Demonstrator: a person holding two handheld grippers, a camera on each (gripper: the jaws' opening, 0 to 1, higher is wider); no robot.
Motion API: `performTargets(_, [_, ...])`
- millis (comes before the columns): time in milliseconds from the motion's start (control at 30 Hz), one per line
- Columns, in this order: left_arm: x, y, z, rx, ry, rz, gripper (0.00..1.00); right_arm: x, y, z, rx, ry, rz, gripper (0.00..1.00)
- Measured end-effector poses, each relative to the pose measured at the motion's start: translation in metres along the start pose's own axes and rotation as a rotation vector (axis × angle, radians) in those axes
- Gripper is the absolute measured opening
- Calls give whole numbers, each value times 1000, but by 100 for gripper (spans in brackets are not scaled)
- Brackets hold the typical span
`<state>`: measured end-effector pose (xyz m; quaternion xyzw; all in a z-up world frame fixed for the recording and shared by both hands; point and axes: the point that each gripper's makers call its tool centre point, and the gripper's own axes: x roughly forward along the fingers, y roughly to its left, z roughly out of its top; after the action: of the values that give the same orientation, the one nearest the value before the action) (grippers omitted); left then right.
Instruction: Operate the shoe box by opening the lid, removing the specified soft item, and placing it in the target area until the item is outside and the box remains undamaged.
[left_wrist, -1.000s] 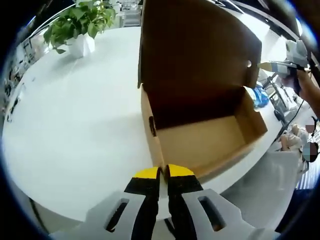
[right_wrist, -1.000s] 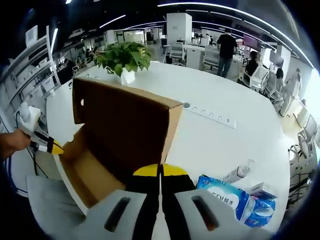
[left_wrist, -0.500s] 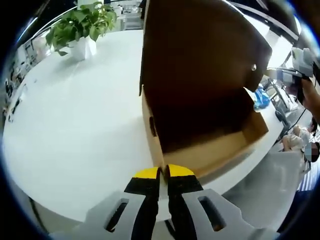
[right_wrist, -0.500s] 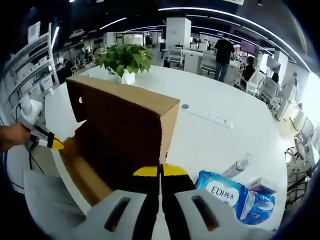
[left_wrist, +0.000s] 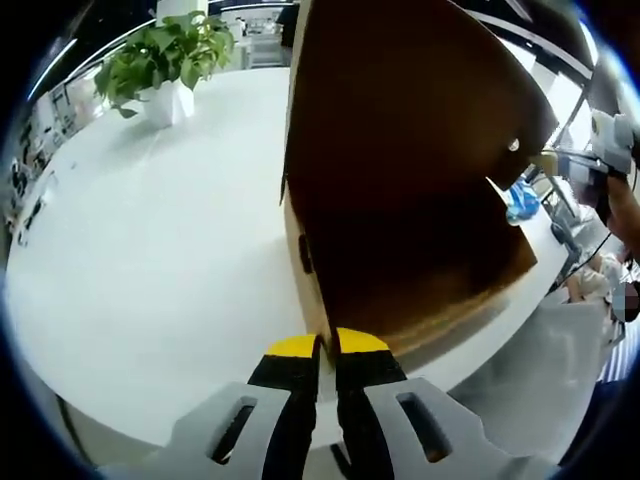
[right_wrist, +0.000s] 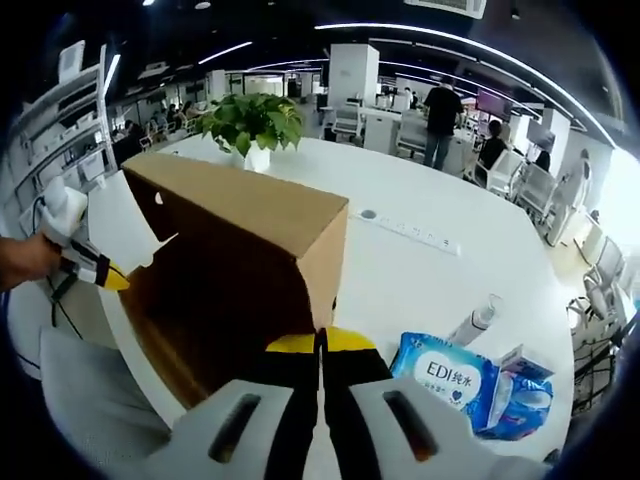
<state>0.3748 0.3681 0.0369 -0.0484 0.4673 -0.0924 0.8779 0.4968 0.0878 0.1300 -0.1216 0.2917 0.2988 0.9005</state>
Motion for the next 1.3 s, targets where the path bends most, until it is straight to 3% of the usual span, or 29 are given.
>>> performTargets(600, [-1,-2,1,16,-36,6,2,-6,9,-23,-65,-44,-26,0])
performTargets(1067, [-2,-2,1,28,-55,5,3,-5,18,-46,-55,-67,-6,0])
performTargets(1300, [-1,-3,1,20,-67,-3,3,-2,21,-62,-25,-40,15,0])
